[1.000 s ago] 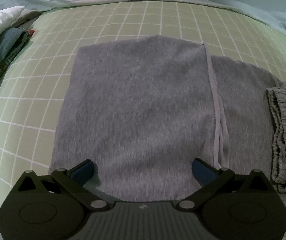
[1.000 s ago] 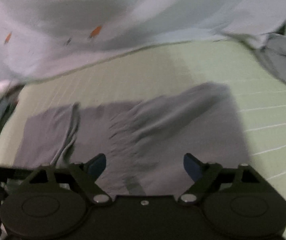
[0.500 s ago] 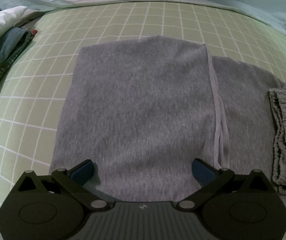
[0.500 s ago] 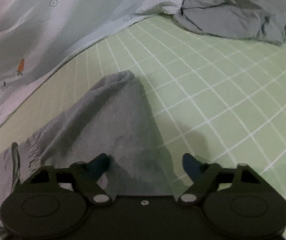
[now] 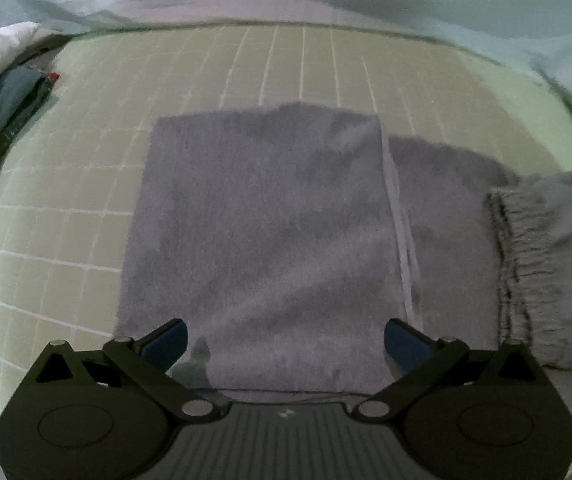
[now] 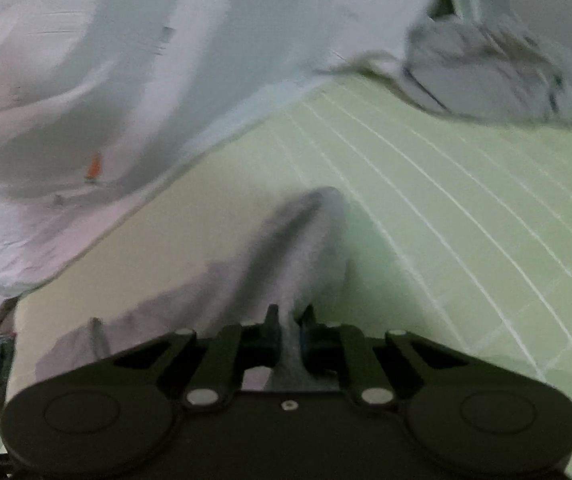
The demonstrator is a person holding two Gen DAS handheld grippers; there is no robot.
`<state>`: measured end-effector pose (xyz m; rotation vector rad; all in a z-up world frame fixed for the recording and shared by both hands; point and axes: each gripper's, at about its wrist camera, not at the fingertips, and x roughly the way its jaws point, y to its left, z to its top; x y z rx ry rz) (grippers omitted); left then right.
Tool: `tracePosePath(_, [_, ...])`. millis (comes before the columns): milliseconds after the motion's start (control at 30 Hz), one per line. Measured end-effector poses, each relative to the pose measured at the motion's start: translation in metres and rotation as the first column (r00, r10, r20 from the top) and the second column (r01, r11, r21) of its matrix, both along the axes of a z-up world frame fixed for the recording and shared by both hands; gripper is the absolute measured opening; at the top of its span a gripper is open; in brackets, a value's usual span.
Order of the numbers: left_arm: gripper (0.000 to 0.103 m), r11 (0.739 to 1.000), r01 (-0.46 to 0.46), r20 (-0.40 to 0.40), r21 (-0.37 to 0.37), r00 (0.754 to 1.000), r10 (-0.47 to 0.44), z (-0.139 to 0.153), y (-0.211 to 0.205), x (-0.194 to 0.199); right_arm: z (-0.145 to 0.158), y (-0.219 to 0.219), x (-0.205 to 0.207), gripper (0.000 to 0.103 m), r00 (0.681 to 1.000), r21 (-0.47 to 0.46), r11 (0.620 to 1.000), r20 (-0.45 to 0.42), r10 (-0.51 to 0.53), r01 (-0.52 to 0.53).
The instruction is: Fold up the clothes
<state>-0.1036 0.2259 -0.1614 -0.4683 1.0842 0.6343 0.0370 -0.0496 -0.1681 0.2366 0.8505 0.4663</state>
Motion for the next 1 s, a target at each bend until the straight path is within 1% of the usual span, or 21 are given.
tracePosePath(67, [0.103, 1.0, -0.005, 0.026, 0.007, 1.0, 0.005, 0.009, 0.005, -0.013, 0.016, 0.022, -0.011, 0.01, 0.998, 0.013, 0.999, 0.045, 0.045, -0.045])
tracePosePath(167, [0.103, 1.0, -0.022, 0.057, 0.009, 0.998, 0.021, 0.016, 0.022, -0.034, 0.037, 0.063, -0.03, 0.01, 0.986, 0.039, 0.989, 0.097, 0.135, -0.139])
tracePosePath(267, [0.103, 0.998, -0.052, 0.065, 0.025, 0.997, 0.05, 0.02, 0.04, -0.059, 0.045, 0.111, -0.054, 0.01, 0.966, 0.077, 0.966, 0.102, 0.239, -0.247])
tracePosePath(333, [0.103, 0.996, -0.081, 0.062, 0.035, 0.995, 0.079, 0.021, 0.052, -0.076, 0.041, 0.148, -0.069, 0.01, 0.946, 0.084, 0.944, 0.089, 0.313, -0.32])
tracePosePath(367, [0.103, 0.995, -0.095, 0.06, 0.036, 0.994, 0.093, 0.02, 0.057, -0.084, 0.035, 0.165, -0.077, 0.011, 0.936, 0.075, 0.934, 0.07, 0.346, -0.351])
tracePosePath(433, [0.103, 0.99, -0.135, 0.052, 0.029, 0.99, 0.133, 0.018, 0.068, -0.099, 0.007, 0.198, -0.088, 0.028, 0.903, 0.052, 0.903, -0.032, 0.428, -0.426])
tracePosePath(467, [0.103, 0.988, -0.155, 0.049, 0.022, 0.987, 0.153, 0.016, 0.074, -0.105, -0.008, 0.215, -0.093, 0.041, 0.88, 0.044, 0.885, -0.088, 0.466, -0.464])
tracePosePath(500, [0.103, 0.985, -0.172, 0.049, 0.015, 0.984, 0.171, 0.015, 0.079, -0.112, -0.021, 0.227, -0.098, 0.042, 0.868, 0.015, 0.878, -0.145, 0.475, -0.478])
tracePosePath(533, [0.103, 0.983, -0.182, 0.051, 0.012, 0.982, 0.181, 0.015, 0.083, -0.117, -0.029, 0.233, -0.103, 0.043, 0.86, -0.007, 0.873, -0.178, 0.479, -0.488])
tracePosePath(567, [0.103, 0.982, -0.189, 0.054, 0.014, 0.981, 0.188, 0.014, 0.084, -0.12, -0.027, 0.232, -0.105, 0.048, 0.858, -0.013, 0.869, -0.17, 0.485, -0.494])
tracePosePath(600, [0.103, 0.981, -0.195, 0.057, 0.016, 0.979, 0.194, 0.014, 0.086, -0.122, -0.023, 0.228, -0.108, 0.058, 0.858, -0.016, 0.866, -0.149, 0.492, -0.499])
tracePosePath(633, [0.103, 0.98, -0.199, 0.059, 0.015, 0.978, 0.198, 0.013, 0.088, -0.123, -0.018, 0.225, -0.11, 0.064, 0.858, -0.02, 0.864, -0.129, 0.498, -0.504])
tracePosePath(667, [0.103, 0.98, -0.2, 0.061, 0.008, 0.978, 0.2, 0.012, 0.091, -0.121, -0.01, 0.22, -0.109, 0.078, 0.869, -0.022, 0.873, -0.108, 0.483, -0.488])
tracePosePath(700, [0.103, 0.98, -0.199, 0.063, 0.0, 0.978, 0.198, 0.011, 0.093, -0.118, -0.002, 0.213, -0.107, 0.088, 0.883, -0.024, 0.886, -0.087, 0.46, -0.464])
tracePosePath(767, [0.103, 0.983, -0.183, 0.073, -0.012, 0.98, 0.183, 0.012, 0.093, -0.11, 0.014, 0.198, -0.1, 0.092, 0.914, -0.044, 0.913, -0.03, 0.404, -0.405])
tracePosePath(800, [0.103, 0.986, -0.167, 0.081, -0.015, 0.982, 0.168, 0.011, 0.092, -0.104, 0.022, 0.188, -0.096, 0.097, 0.928, -0.062, 0.926, -0.002, 0.372, -0.371])
tracePosePath(833, [0.103, 0.989, -0.146, 0.089, -0.017, 0.985, 0.147, 0.011, 0.091, -0.097, 0.025, 0.181, -0.093, 0.099, 0.942, -0.084, 0.939, 0.014, 0.336, -0.334])
tracePosePath(900, [0.103, 0.995, -0.097, 0.104, -0.024, 0.99, 0.099, 0.011, 0.086, -0.081, 0.03, 0.168, -0.087, 0.1, 0.964, -0.127, 0.959, 0.038, 0.262, -0.255])
tracePosePath(967, [0.102, 0.999, -0.037, 0.121, -0.037, 0.992, 0.042, 0.01, 0.081, -0.064, 0.028, 0.155, -0.08, 0.1, 0.978, -0.157, 0.967, 0.021, 0.207, -0.201])
tracePosePath(1000, [0.099, 0.999, -0.006, 0.136, -0.046, 0.991, 0.012, 0.01, 0.078, -0.056, 0.025, 0.147, -0.075, 0.1, 0.984, -0.162, 0.971, 0.0, 0.179, -0.176])
